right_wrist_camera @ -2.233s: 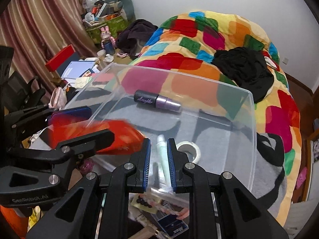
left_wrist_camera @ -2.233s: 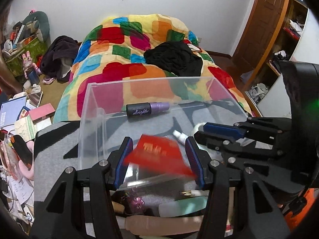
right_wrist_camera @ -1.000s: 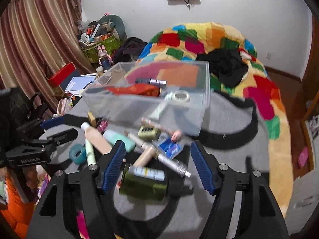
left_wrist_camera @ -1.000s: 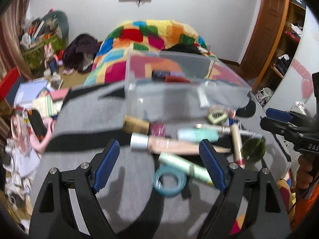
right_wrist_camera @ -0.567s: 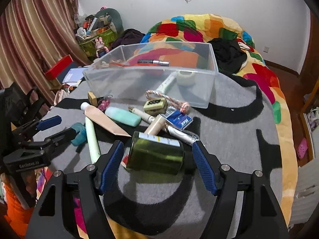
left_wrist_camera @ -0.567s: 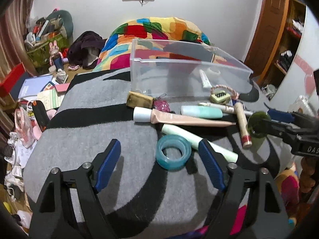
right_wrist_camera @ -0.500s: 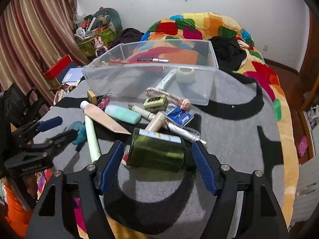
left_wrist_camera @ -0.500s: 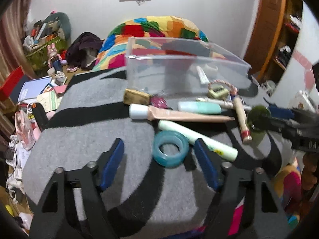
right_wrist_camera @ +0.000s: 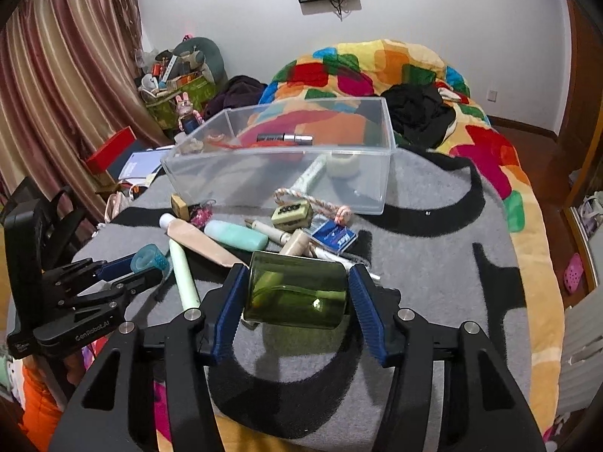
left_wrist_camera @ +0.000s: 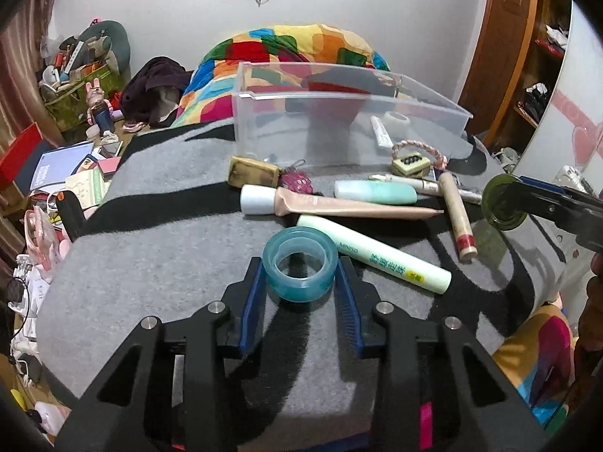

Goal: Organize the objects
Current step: 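Grasp the green glass bottle with the right gripper while the left grasps the teal tape roll, then place the green bottle and teal tape roll into the clear box, release both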

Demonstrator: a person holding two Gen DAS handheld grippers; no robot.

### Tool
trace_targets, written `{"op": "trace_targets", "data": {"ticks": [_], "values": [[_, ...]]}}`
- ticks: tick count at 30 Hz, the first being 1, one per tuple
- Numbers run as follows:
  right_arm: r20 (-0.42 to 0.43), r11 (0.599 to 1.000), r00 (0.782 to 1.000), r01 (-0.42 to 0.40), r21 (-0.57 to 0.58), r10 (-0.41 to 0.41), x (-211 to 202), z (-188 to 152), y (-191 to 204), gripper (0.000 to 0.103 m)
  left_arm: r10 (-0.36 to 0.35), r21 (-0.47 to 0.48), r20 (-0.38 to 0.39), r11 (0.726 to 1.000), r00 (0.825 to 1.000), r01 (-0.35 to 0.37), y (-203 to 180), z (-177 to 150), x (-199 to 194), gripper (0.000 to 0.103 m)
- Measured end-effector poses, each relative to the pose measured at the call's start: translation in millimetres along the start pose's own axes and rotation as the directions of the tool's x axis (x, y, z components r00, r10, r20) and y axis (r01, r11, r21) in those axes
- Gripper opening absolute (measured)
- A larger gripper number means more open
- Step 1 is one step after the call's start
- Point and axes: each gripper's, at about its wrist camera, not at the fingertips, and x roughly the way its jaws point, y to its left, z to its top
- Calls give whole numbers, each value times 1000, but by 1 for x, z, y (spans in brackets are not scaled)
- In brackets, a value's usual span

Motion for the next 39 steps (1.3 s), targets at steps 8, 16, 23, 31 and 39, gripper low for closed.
{"op": "trace_targets", "data": {"ticks": [8, 16, 23, 31, 39], "values": [[70, 1000, 997, 24, -19, -23, -16, 17, 2, 51, -1, -16, 49, 1000, 999, 2, 4, 23, -18, 38], [118, 999, 992, 39, 1, -39, -20, 36, -5, 51, -6, -24, 107, 1000, 994, 9, 6, 58, -29, 38], [153, 999, 987, 46, 11, -47, -15, 59, -7, 51, -14, -38, 129, 999, 992, 19, 10, 85, -23, 38], [171, 998, 983, 65, -4, -64, 4, 89, -1, 51, 2, -58, 107, 998, 994, 4, 17, 115, 6, 38], [133, 997, 989, 70, -28, -66, 37, 109, 4, 51, 14, -48, 82, 999, 997, -10, 17, 128, 28, 38]]}}
